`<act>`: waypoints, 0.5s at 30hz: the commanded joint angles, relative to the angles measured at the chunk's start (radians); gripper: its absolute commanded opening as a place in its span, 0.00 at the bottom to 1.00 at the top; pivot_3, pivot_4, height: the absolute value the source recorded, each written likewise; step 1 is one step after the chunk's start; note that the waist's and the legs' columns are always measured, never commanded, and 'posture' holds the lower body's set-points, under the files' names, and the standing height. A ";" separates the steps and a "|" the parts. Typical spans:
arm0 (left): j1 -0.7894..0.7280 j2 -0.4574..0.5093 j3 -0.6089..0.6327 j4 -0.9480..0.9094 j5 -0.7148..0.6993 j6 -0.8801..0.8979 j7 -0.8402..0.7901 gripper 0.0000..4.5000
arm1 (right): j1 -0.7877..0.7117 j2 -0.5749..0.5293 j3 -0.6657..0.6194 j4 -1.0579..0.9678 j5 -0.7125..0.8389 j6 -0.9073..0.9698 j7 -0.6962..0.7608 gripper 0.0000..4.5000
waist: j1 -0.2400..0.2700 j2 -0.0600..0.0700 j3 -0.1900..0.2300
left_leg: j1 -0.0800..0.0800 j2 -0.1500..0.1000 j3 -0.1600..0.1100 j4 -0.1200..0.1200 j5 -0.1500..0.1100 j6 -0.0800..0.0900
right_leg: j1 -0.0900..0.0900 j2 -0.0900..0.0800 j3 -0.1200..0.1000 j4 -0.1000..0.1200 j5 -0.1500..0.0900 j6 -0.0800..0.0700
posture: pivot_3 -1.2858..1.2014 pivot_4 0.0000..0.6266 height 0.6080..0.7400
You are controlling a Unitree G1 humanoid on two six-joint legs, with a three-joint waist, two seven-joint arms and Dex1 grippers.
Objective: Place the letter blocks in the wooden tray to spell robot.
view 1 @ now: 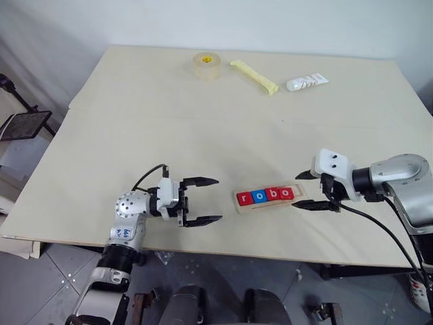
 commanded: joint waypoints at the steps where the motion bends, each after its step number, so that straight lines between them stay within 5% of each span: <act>1: -0.011 -0.006 -0.004 0.003 -0.001 -0.017 -0.013 1.00 | 0.011 -0.011 -0.018 -0.019 0.015 -0.015 -0.008 0.65 | -0.001 0.000 0.000 | 0.000 0.000 0.000 0.000 0.000 0.000 | 0.000 0.000 0.000 0.000 0.000 0.000 | 0.52 0.24 1.00; 9: 0.002 -0.002 -0.002 -0.016 -0.001 -0.010 -0.013 1.00 | -0.009 -0.002 0.034 0.034 0.013 -0.044 0.027 0.02 | -0.001 0.000 0.000 | 0.000 0.000 0.000 0.000 0.000 0.000 | 0.000 0.000 0.000 0.000 0.000 0.000 | 0.52 0.24 1.00; 15: 0.029 0.004 -0.001 -0.051 -0.002 0.000 0.004 1.00 | -0.051 0.029 0.079 0.130 -0.017 -0.102 0.025 0.01 | -0.002 0.000 0.000 | 0.000 0.000 0.000 0.000 0.000 0.000 | 0.000 0.000 0.000 0.000 0.000 0.000 | 0.52 0.24 1.00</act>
